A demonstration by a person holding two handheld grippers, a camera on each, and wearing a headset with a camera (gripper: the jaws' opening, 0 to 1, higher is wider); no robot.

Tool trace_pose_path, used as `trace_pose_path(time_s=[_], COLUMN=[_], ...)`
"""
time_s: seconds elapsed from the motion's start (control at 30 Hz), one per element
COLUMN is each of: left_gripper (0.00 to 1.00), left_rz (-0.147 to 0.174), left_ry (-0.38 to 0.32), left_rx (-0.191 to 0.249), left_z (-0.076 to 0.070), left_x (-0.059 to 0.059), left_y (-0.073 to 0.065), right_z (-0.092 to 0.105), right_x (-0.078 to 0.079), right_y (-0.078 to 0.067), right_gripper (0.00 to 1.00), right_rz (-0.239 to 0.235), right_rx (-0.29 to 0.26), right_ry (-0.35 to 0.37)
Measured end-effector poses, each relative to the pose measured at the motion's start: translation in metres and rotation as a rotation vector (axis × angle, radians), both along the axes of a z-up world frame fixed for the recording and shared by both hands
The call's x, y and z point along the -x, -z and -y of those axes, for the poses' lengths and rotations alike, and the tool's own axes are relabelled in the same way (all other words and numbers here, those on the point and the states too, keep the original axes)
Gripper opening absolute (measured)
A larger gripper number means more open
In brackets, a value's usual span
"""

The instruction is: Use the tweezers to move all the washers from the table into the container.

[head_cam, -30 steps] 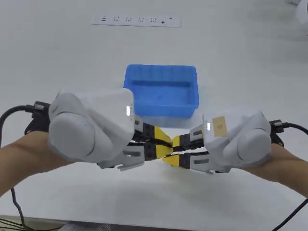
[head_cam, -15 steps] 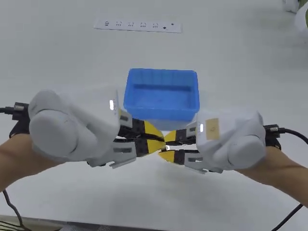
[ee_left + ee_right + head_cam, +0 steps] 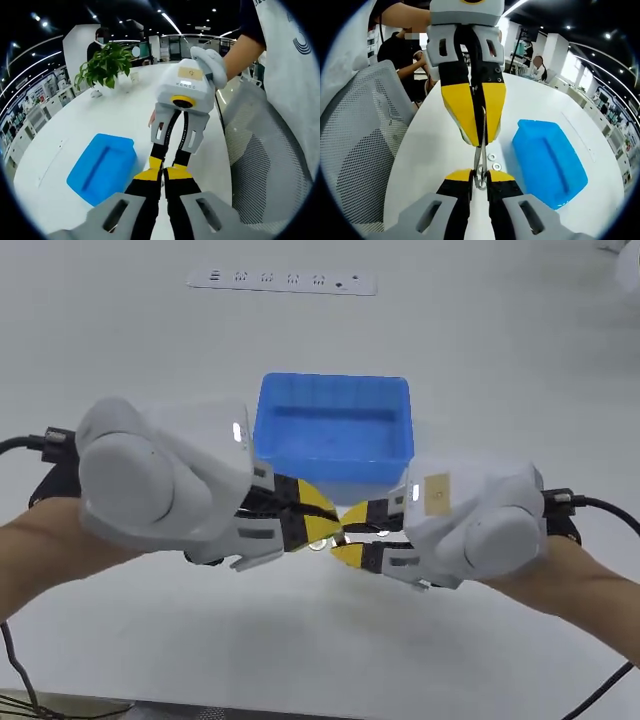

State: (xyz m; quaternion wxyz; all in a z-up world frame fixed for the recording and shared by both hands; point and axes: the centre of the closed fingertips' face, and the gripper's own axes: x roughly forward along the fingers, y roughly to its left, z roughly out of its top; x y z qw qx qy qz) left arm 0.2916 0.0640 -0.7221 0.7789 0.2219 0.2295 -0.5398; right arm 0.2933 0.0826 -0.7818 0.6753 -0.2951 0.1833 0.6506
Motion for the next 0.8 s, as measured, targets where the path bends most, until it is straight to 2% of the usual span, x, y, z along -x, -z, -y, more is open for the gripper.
trace_pose_path(time_s=[0.27,0.53,0.73,0.8], left_gripper=[0.06,0.06,0.06,0.06], left_rz=[-0.019,-0.037,-0.032,-0.033], left_ry=[-0.007,-0.017,-0.034,-0.035], left_rx=[-0.005,-0.007,-0.019,-0.023], left_z=[-0.0018,-0.0002,-0.0014,-0.0011], left_x=[-0.0003,0.0001,-0.0044,-0.0052], left_y=[0.0007,0.0011,0.0014,0.0018], right_z=[-0.0008,0.0004,0.0004,0.0004], right_x=[0.0,0.0014,-0.0011,-0.0018], right_y=[0.0009,0.002,0.0051,0.0051], right_gripper=[0.12,0.12,0.12,0.12], right_rz=[-0.04,-0.052,-0.04,-0.05], right_rx=[-0.009,-0.006,0.008,0.008], right_ry=[0.01,0.013,0.013,0.021])
